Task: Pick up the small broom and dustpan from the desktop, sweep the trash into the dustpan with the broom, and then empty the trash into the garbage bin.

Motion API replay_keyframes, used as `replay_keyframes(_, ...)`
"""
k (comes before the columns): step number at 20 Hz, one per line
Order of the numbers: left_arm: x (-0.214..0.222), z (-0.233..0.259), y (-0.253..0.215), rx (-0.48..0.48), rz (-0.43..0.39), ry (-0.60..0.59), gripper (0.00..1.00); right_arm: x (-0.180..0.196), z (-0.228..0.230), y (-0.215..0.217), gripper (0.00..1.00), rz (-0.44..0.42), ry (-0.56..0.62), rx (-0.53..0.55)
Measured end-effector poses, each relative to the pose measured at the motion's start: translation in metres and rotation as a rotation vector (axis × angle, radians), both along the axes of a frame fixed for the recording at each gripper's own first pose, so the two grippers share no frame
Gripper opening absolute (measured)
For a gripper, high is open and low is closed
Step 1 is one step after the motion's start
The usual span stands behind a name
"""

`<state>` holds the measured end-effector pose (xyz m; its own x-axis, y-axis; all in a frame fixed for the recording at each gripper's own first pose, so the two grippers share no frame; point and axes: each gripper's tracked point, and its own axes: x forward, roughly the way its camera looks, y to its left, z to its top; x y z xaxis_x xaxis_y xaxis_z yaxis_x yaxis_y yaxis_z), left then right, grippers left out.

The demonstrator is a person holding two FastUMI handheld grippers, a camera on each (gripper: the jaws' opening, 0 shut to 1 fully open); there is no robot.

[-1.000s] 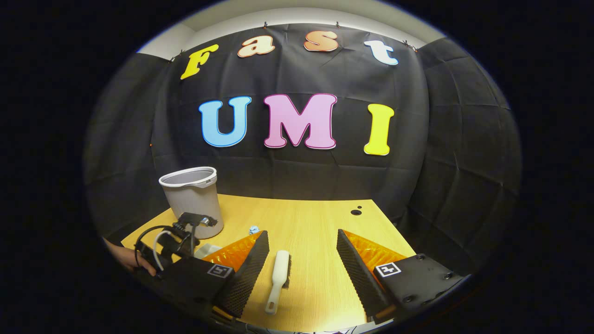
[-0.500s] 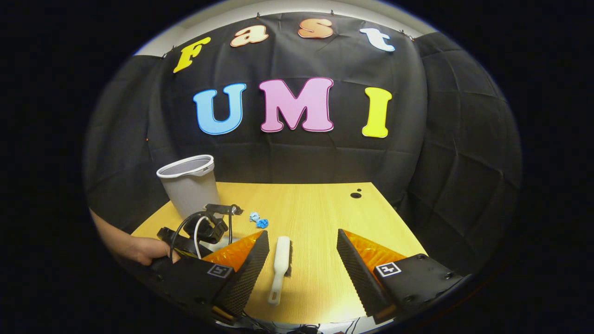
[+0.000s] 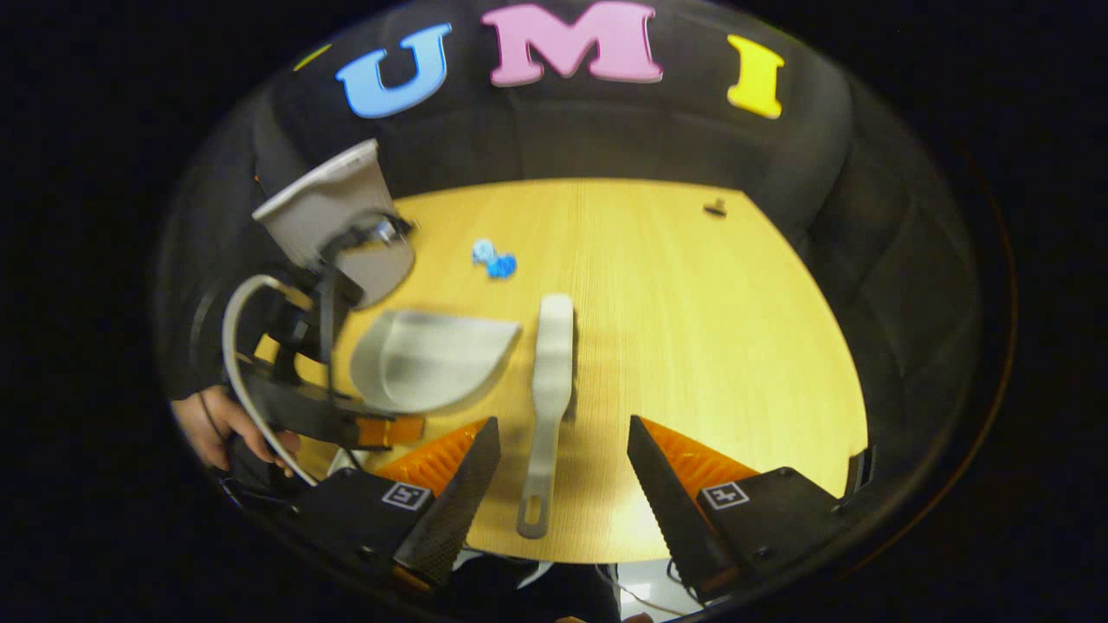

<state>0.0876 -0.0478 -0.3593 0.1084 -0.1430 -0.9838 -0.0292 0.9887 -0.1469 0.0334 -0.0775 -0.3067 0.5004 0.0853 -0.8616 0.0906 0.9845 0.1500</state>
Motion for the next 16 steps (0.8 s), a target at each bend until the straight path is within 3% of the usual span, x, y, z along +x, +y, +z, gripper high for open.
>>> replay_keyframes(4,0.0,0.0,0.001,-0.032,0.042,-0.029,0.3,0.004,-0.042,-0.002,0.98,0.006,0.2,0.021)
replay_keyframes(5,0.0,0.001,0.001,-0.043,0.055,-0.035,0.3,0.005,-0.053,-0.003,0.89,0.024,0.231,-0.01)
replay_keyframes(6,0.0,0.0,0.001,-0.054,0.063,-0.042,0.3,0.009,-0.065,-0.004,0.98,0.05,0.254,-0.043)
replay_keyframes(14,-0.001,0.001,0.002,-0.118,0.109,-0.058,0.31,0.017,-0.099,0.003,1.0,0.125,0.413,-0.068)
replay_keyframes(15,-0.002,0.002,0.002,-0.12,0.114,-0.061,0.31,0.018,-0.095,0.001,0.87,0.125,0.423,-0.064)
replay_keyframes(16,-0.001,0.002,0.002,-0.123,0.115,-0.062,0.31,0.021,-0.094,-0.003,0.86,0.118,0.43,-0.063)
